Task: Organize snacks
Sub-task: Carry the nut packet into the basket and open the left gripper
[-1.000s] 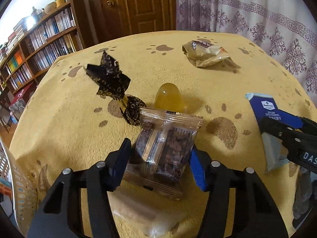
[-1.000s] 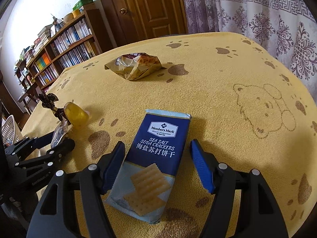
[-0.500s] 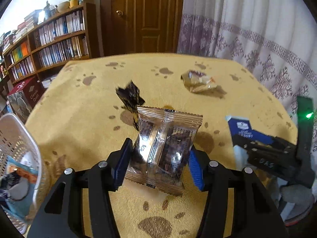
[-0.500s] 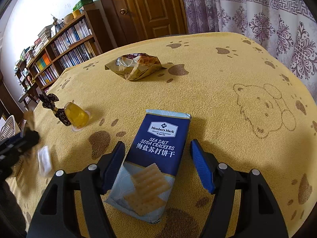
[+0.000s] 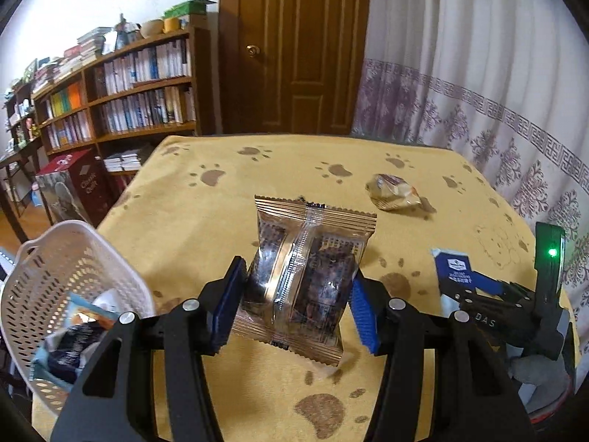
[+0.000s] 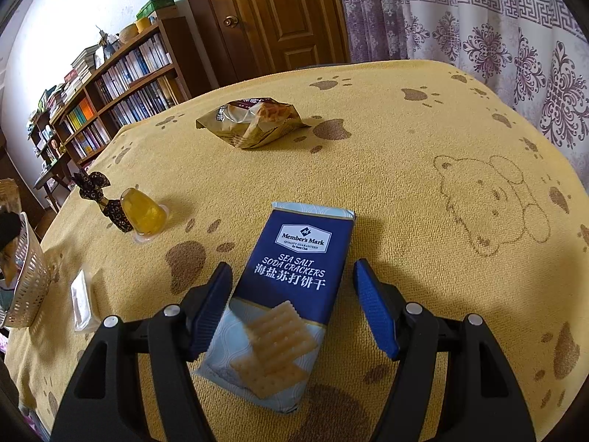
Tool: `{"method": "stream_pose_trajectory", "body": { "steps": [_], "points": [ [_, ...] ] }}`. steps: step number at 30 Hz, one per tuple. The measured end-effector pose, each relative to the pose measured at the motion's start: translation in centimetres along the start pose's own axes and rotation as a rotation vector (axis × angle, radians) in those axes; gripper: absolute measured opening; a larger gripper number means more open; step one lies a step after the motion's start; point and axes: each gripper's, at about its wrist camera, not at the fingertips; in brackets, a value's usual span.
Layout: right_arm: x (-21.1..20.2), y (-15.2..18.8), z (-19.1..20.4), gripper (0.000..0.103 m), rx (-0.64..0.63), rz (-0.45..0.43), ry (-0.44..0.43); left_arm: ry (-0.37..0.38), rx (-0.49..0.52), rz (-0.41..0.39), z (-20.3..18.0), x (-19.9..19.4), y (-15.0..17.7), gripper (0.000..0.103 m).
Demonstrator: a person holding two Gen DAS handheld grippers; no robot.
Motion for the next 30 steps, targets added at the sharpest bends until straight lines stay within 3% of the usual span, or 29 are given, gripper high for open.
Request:
{"method": "stream_pose_trajectory", "body": {
  "steps": [5,18,30],
  "points": [
    [0.0,0.0,0.0,0.068,0.000,0.000,0.000,-0.055,-0.018,-0.027,2.0,-1.2,-0.3,0.055],
    [-0.1,0.1,0.3,0.068,-0.009,0.001,0.004,-0.329,-0.103,-0.069,9.8,-3.9,-0.3,0.055],
    [-0.1,0.1,0.3,0.068,-0.010,0.001,0.006,-0.438,-0.155,-0.056,14.3,-4.3,0.9,0.056]
  ]
}}
Point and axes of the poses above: each gripper's, at about its wrist camera, not at the fingertips, and x roughly the way its jaws point, z to its left, y to its underside, and after that the axes turned 3 degrees about -z, right-handed
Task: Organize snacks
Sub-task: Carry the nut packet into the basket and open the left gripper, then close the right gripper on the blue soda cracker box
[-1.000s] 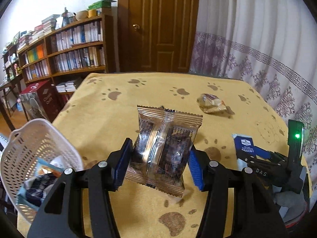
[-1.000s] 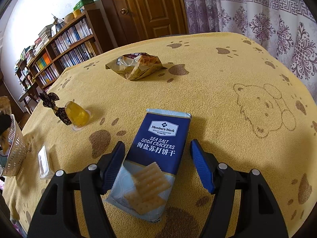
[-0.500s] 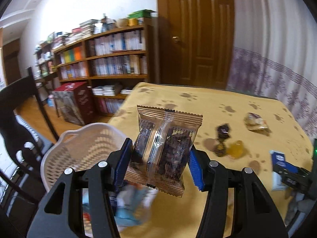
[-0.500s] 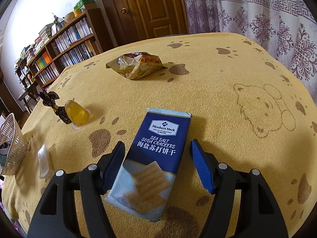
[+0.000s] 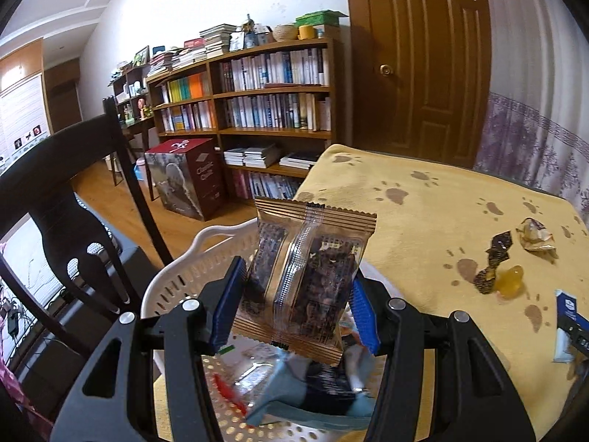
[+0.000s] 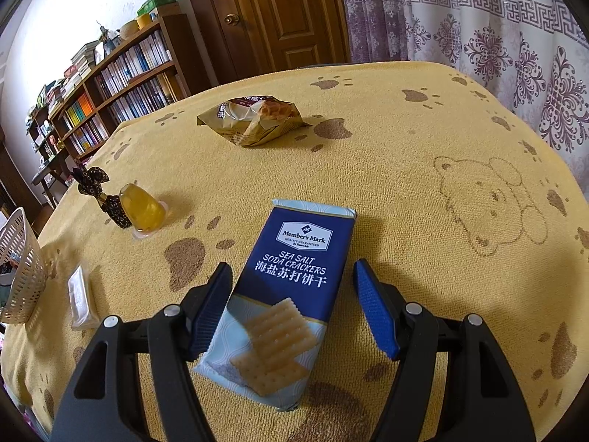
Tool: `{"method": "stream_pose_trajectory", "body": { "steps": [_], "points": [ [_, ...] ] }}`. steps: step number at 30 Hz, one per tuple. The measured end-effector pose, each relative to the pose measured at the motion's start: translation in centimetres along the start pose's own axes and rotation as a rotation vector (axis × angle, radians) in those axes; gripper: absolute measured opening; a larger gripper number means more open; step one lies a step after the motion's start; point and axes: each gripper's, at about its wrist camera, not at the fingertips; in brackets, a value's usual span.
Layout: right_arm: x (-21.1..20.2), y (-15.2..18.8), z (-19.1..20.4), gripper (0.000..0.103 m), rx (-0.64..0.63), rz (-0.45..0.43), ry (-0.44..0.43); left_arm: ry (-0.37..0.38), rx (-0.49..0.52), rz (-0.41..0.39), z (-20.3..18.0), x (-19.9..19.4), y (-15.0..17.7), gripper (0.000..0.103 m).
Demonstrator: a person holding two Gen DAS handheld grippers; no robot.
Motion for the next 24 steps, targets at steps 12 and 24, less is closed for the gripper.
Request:
{"method": "stream_pose_trajectory", "body": {
  "steps": [12,24],
  "points": [
    [0.0,0.0,0.0,0.068,0.000,0.000,0.000,-0.050,-0.027,0.003,1.2,0.9,0.8,0.057],
    [0.0,0.1,0.1,0.068,-0.005,0.003,0.003,-0.060,-0.063,-0.017,2.4,0.1,1.3,0.079]
  ]
}}
Point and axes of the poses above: each gripper's, at about its wrist camera, not at the fingertips, and x roughly the way its jaws point, z to its left, y to its underside, and after that the axes turned 3 degrees about -z, right-handed
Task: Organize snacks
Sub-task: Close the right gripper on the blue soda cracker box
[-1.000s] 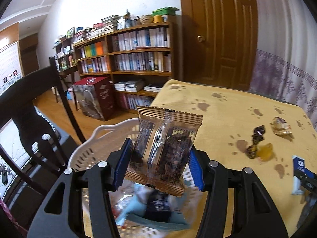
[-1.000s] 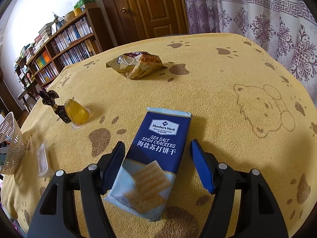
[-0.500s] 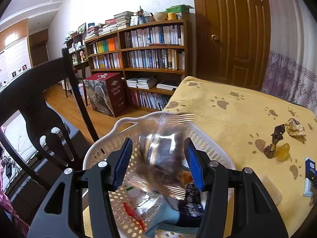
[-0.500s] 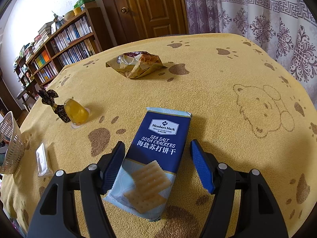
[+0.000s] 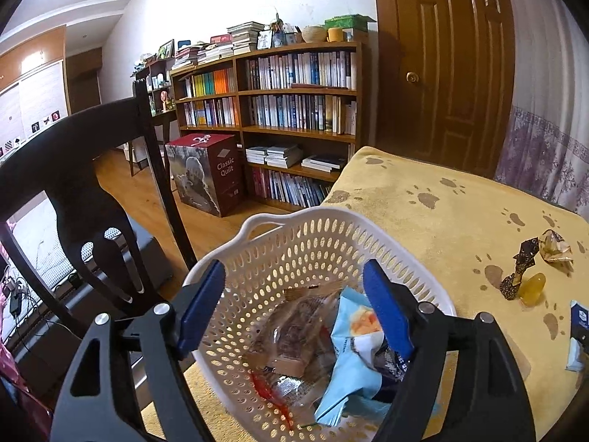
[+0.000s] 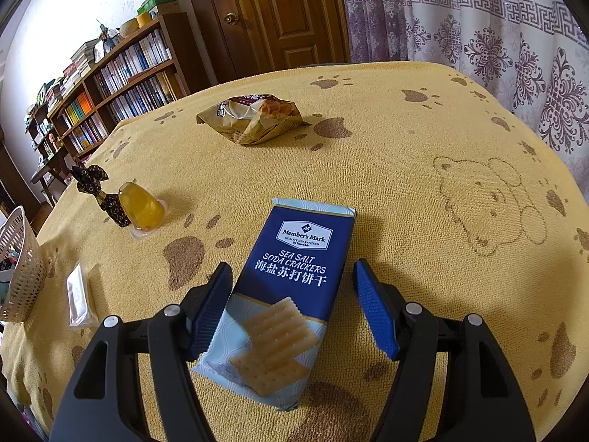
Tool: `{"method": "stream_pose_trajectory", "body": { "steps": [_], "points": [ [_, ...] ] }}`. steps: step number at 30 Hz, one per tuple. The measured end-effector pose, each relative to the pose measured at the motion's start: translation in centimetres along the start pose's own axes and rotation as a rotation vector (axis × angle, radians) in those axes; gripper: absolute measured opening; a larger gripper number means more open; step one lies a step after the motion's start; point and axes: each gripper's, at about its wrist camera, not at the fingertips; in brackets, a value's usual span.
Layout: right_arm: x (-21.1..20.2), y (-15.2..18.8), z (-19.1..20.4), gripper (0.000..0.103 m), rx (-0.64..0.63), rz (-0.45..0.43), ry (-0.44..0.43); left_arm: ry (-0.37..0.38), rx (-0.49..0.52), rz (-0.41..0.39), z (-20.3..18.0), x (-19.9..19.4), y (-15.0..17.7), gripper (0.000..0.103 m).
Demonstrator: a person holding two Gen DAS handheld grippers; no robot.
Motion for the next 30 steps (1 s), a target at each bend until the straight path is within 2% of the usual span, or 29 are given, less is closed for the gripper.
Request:
{"method": "stream_pose_trajectory", "body": {
  "steps": [9,17,24,27,30],
  "points": [
    [-0.2,0.1,0.2,0.055,-0.024,0.004,0.041,0.018,-0.021,-0.029,1.4,-1.3,-0.2,0.079],
    [-1.2,0.3,0.3,0.049,-0.001,-0.005,0.018,0.025,-0.058,-0.033,2.8,-1.5,-0.6,0.079],
    [-0.8,0.2,1.1,0.050,-0.020,0.020,0.044,0.036,-0.061,-0.032,2.8,-1.6,-0.7,0.079],
    [-0.8,0.1,1.3,0.059,-0.026,0.017,0.065,0.042,-0.064,-0.039,2.9,-1.9,-0.8,0.079],
    [-0.7,0.1,2.0,0.062,-0.049,0.022,0.078,0.045,-0.064,-0.043,2.9,-2.0,-0.8,0.079]
  ]
}}
Point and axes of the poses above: each gripper's, at about its wrist camera, not at the fingertips, and x roughly the way its jaws point, z to its left, y to its underside, and after that the axes turned 3 degrees about -z, right-handed
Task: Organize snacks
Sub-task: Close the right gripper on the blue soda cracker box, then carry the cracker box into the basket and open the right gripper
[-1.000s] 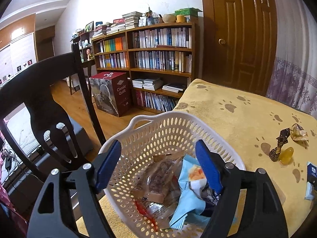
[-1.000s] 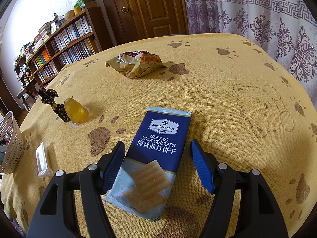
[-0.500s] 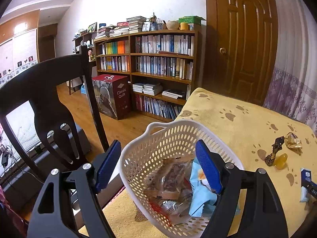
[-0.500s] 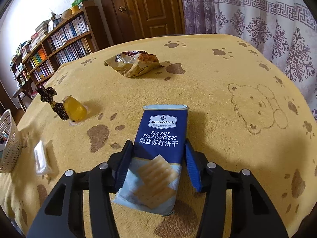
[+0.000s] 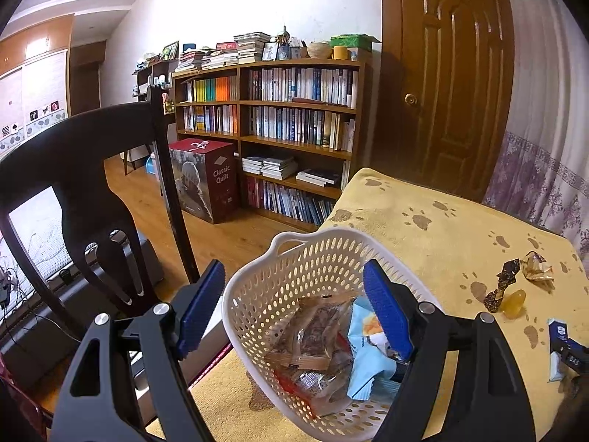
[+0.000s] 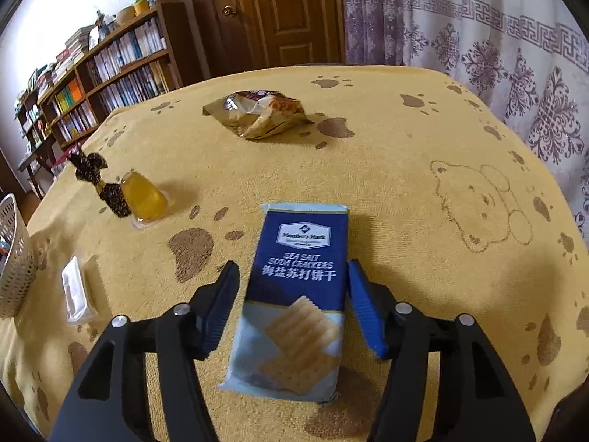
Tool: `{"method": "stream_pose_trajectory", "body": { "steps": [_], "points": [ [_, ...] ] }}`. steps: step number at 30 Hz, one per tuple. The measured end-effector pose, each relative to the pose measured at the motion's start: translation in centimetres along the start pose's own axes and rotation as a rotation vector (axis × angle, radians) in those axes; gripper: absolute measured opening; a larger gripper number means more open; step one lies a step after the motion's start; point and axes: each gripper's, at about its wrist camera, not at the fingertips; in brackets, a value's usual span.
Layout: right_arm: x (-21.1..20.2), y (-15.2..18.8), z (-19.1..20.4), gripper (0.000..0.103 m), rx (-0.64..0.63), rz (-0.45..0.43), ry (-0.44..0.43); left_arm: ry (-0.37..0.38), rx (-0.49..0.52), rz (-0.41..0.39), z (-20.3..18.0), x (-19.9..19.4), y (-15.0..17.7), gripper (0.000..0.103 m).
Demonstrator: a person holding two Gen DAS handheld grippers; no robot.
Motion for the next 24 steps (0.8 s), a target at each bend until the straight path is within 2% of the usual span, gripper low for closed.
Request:
{"method": "stream_pose_trajectory", "body": {
  "steps": [4,6,11,17,24],
  "points": [
    [0.5,0.4,0.8,0.061,-0.039,0.019,0.050,0.005,0.002,0.002,0.0,-0.1,0.2,0.079],
    [0.5,0.7,1.2,0.054,-0.066,0.008,0.080,0.005,0.000,0.002,0.0,-0.1,0.2,0.079],
    [0.2,0.8,1.5,0.051,-0.069,0.003,0.077,-0.003,-0.012,0.002,0.2,0.1,0.0,0.083],
    [-1.2,0.6,2.8,0.051,-0.047,-0.025,-0.020,-0.016,-0.015,-0.009,0.5,0.0,-0.2,0.083],
    [-3.4,-0.2,6.2,0.051,-0.055,-0.060,-0.140,-0.030,-0.044,-0.015,1.9,-0.1,-0.7,0.083]
  ]
}}
Point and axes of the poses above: each gripper's, at about its wrist camera, not at the fingertips, and x roughly the way its jaws point, z to its left, y to its underside, and after that the axes turned 3 degrees about -z, right-handed
